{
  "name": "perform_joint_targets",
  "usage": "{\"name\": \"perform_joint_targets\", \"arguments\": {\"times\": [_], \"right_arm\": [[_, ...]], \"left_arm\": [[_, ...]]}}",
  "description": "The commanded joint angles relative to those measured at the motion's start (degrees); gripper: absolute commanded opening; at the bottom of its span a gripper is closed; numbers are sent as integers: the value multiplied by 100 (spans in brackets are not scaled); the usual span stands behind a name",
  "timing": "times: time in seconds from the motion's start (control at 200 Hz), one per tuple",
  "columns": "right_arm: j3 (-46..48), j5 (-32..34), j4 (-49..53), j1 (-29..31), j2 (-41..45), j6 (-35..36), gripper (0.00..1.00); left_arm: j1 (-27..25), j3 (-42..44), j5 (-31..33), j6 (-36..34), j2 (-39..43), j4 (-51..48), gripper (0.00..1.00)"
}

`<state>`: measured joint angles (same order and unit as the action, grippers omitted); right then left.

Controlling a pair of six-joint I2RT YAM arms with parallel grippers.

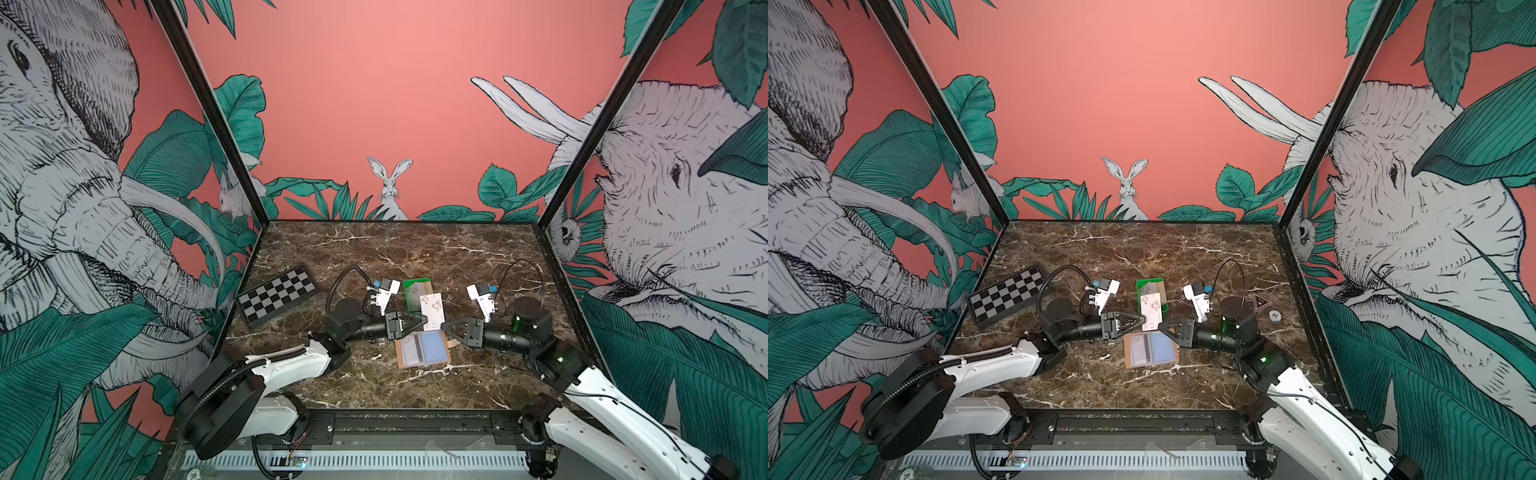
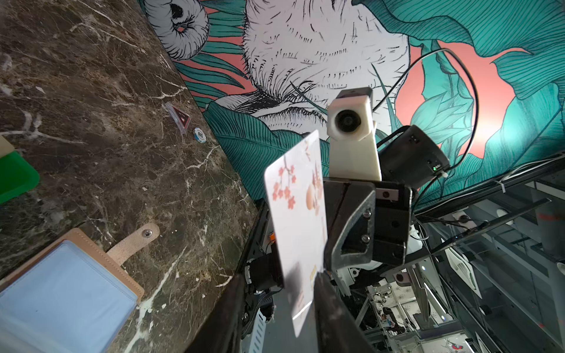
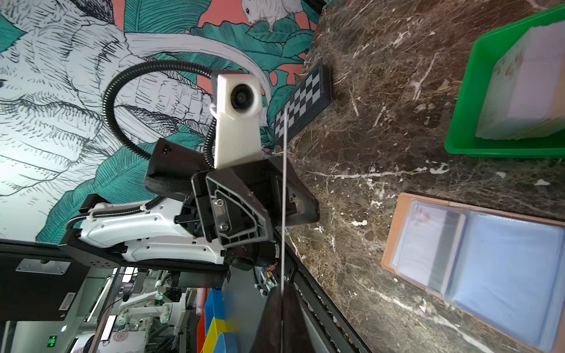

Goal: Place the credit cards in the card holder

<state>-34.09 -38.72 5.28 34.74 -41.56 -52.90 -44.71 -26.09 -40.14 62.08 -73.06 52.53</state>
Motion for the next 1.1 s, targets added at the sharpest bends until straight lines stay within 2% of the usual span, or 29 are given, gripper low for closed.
{"name": "perform_joint_targets", "arguments": {"times": [0.0,0.16,0.25,0.445,0.595,0.79,0.915,1.095], "right_arm": [[72,-247,-509,-29,15,-144,0],[173,-381,-659,-36,-79,-185,0],[211,-357,-660,-40,-89,-185,0],[204,-122,-291,-107,-98,-50,0],[179,-23,-168,-132,-150,-2,0],[64,234,261,-134,-146,202,11],[-93,935,1098,-134,-91,542,16],[-96,1532,1685,-134,-139,797,21]], "left_arm": [[-20,60,-170,308,38,547,39],[-21,33,-296,615,60,881,35],[-21,63,-279,638,161,836,27],[-20,78,-259,453,429,411,18],[-26,33,-240,301,585,72,4],[-37,-75,-141,75,739,-470,0],[-102,-57,165,-153,906,-892,0],[-167,253,522,29,891,-579,0]]}}
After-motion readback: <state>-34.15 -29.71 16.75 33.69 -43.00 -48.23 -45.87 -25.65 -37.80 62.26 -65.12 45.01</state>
